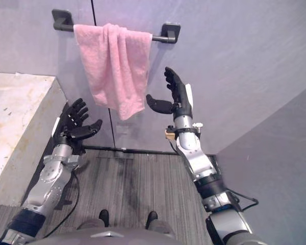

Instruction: Organize the bathroom.

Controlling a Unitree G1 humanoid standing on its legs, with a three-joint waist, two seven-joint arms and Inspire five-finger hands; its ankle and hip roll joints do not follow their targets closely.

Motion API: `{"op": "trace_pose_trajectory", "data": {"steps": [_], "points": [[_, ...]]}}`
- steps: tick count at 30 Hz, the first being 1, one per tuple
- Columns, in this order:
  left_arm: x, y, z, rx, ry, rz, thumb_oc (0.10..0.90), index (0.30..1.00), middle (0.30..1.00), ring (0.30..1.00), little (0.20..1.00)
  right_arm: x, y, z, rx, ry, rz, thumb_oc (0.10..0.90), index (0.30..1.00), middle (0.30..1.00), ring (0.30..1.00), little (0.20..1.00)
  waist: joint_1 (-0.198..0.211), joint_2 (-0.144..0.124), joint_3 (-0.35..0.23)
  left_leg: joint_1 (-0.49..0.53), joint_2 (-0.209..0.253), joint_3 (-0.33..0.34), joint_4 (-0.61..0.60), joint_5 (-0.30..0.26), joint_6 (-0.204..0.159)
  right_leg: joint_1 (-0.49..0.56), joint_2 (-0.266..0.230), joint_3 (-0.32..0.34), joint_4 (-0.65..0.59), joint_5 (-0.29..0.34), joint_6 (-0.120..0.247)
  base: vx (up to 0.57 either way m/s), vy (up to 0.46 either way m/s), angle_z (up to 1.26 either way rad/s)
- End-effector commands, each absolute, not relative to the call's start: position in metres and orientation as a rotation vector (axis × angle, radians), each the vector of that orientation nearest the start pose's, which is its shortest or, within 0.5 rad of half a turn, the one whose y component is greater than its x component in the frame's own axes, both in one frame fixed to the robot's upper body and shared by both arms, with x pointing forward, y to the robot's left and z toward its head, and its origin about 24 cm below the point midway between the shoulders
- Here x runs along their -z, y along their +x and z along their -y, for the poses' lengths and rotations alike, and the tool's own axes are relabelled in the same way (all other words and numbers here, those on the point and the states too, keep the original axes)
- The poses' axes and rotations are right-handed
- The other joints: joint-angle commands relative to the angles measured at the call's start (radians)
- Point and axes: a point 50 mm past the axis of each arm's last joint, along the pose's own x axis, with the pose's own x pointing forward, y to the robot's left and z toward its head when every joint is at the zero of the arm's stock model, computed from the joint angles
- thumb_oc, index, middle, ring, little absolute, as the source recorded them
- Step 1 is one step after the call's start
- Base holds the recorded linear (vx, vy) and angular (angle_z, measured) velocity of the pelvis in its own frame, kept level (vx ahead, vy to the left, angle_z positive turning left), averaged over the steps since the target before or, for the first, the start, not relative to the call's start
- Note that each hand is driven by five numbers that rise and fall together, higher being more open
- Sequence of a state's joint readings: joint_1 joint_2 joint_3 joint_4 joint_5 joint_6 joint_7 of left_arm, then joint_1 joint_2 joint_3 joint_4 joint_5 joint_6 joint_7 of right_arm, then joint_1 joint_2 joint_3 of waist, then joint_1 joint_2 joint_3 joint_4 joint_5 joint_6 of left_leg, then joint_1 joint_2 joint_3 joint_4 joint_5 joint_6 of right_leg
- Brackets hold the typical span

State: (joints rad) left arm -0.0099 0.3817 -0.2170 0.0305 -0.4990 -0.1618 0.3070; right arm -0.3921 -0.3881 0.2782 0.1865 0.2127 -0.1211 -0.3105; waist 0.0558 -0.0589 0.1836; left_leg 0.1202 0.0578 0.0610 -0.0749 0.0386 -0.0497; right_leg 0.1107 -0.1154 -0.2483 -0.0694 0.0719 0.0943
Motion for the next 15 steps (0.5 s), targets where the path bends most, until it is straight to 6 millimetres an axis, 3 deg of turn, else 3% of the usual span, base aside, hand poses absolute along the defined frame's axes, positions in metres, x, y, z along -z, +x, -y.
{"op": "trace_pose_trajectory", "data": {"steps": [1, 7, 15], "points": [[-0.094, 0.262, -0.18, -0.085, -0.098, 0.3, 0.8, 0.9, 0.9, 0.9, 0.9, -0.189, 0.339, 0.153, -0.002, -0.134, 0.54, 0.8, 0.9, 0.9, 0.9, 0.9, 0.037, -0.013, -0.066, 0.028, -0.022, 0.003, 0.026, -0.054, 0.018, -0.018, 0.036, 0.023, -0.015, 0.031, -0.03, 0.11, 0.014, -0.01], [-0.111, 0.269, -0.185, -0.102, -0.01, 0.381, 0.8, 0.9, 0.9, 0.9, 0.9, -0.184, 0.34, 0.152, 0.021, -0.125, 0.514, 0.8, 0.9, 0.9, 0.9, 0.9, 0.034, -0.006, -0.095, 0.022, -0.014, 0.024, 0.017, -0.043, 0.006, 0.0, 0.041, 0.022, -0.018, 0.004, -0.035, 0.11, 0.041, -0.01], [-0.149, 0.308, -0.178, -0.197, 0.111, 0.459, 0.8, 0.9, 0.9, 0.9, 0.9, -0.168, 0.339, 0.129, -0.095, -0.146, 0.46, 0.8, 0.9, 0.9, 0.9, 0.9, -0.029, 0.017, -0.129, 0.032, -0.02, 0.057, 0.02, -0.051, 0.01, -0.006, 0.047, 0.047, -0.018, -0.009, -0.03, 0.11, 0.053, -0.02]]}}
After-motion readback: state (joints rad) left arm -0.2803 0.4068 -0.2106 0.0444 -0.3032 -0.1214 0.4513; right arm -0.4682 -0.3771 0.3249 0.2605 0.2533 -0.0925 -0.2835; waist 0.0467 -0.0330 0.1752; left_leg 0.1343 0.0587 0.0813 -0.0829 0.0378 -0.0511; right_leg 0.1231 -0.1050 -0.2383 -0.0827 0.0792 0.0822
